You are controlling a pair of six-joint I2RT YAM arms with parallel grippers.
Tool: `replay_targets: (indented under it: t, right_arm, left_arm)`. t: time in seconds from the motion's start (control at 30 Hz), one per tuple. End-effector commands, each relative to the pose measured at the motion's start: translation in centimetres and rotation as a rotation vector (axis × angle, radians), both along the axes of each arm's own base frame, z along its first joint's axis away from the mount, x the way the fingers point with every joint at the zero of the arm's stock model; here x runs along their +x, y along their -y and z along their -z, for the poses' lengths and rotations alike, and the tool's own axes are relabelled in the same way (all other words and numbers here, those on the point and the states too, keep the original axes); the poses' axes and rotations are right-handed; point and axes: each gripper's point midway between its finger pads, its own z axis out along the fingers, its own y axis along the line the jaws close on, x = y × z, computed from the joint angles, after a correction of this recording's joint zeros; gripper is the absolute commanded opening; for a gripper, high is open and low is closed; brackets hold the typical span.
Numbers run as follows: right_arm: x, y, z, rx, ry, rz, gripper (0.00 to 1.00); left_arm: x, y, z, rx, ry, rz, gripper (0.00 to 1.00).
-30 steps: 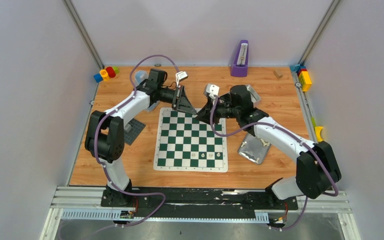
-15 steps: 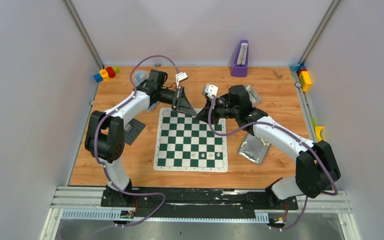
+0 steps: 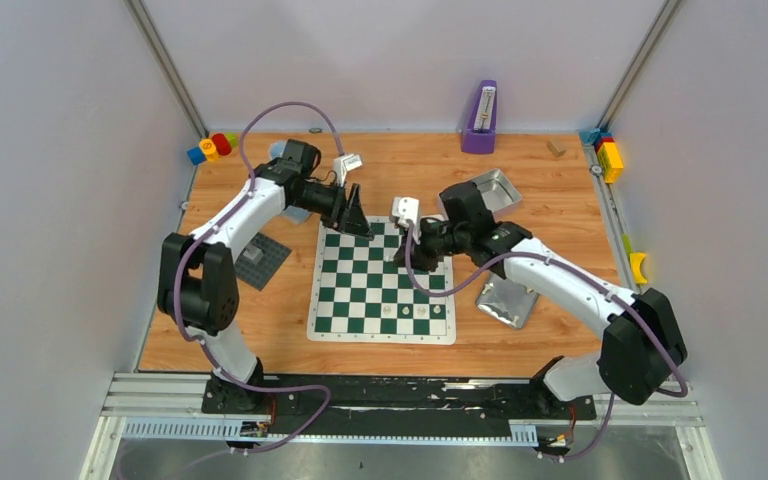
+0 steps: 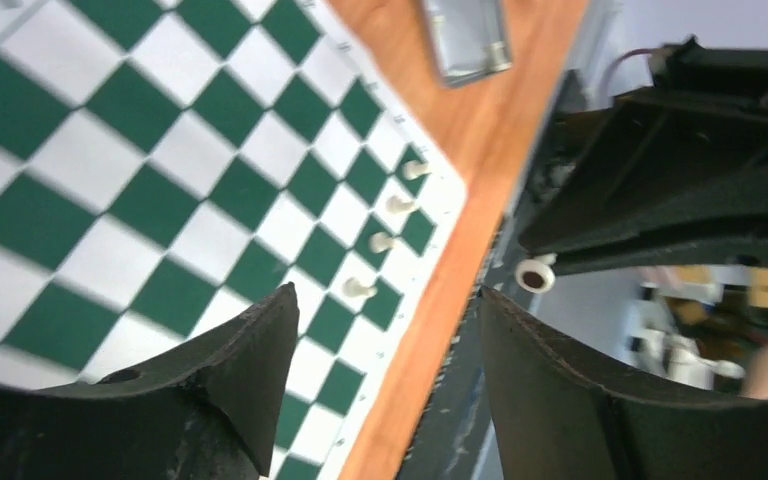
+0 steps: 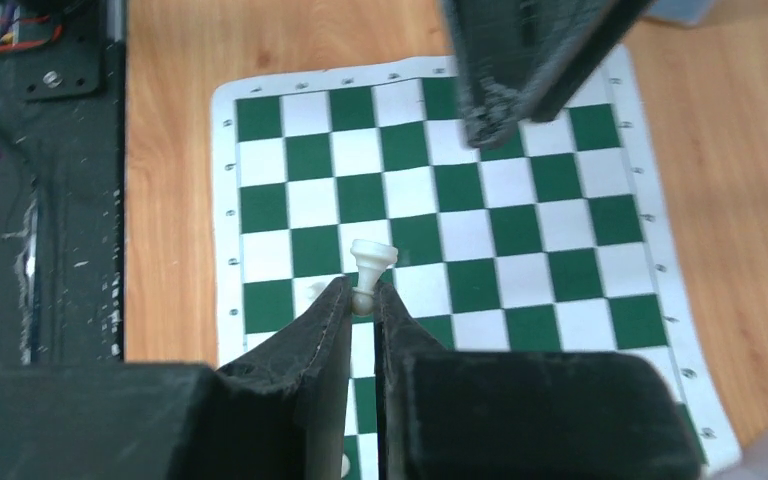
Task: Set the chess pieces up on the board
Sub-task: Place the chess piece on the chessboard.
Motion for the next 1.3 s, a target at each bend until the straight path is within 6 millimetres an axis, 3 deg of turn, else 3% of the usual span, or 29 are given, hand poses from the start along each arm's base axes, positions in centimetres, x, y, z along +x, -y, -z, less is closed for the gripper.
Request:
replay_targets:
  t: [0.0, 0.13, 0.3, 0.5, 0.7, 0.9, 1.27]
  right_arm:
    - [-2.5, -1.5, 1.6, -0.131, 0.025, -0.121, 0.00]
    - [-4.2, -2.9, 4.9, -0.278, 0.007, -0.195, 0.01]
    - [-5.1, -4.2, 8.9, -0.473, 0.004, -0.273, 0.03]
    - [-5.3, -5.1, 11.6, -0.670, -0.008, -0.326, 0.05]
    - [-5.4, -5.2, 13.0, -0.783, -0.017, -0.355, 0.07]
    - [-5.3, -4.5, 14.0, -0.852, -0.016, -0.354, 0.11]
    - [-4.7, -5.0, 14.9, -0.920, -0.005, -0.370, 0.15]
  left_arm:
    - [1.4, -4.8, -0.6, 0.228, 0.261, -0.104, 0.75]
    - [2.5, -9.7, -0.5, 0.459, 0.422, -0.232, 0.81]
    - [2.3, -15.4, -2.1, 0.659, 0.568, -0.385, 0.92]
    - [1.3, -19.7, -3.3, 0.752, 0.614, -0.520, 1.00]
    - [0.6, -21.0, -3.1, 0.757, 0.607, -0.565, 1.00]
    - [0.4, -21.2, -2.9, 0.750, 0.607, -0.589, 1.00]
    - [0.7, -21.2, -3.2, 0.730, 0.606, -0.617, 1.00]
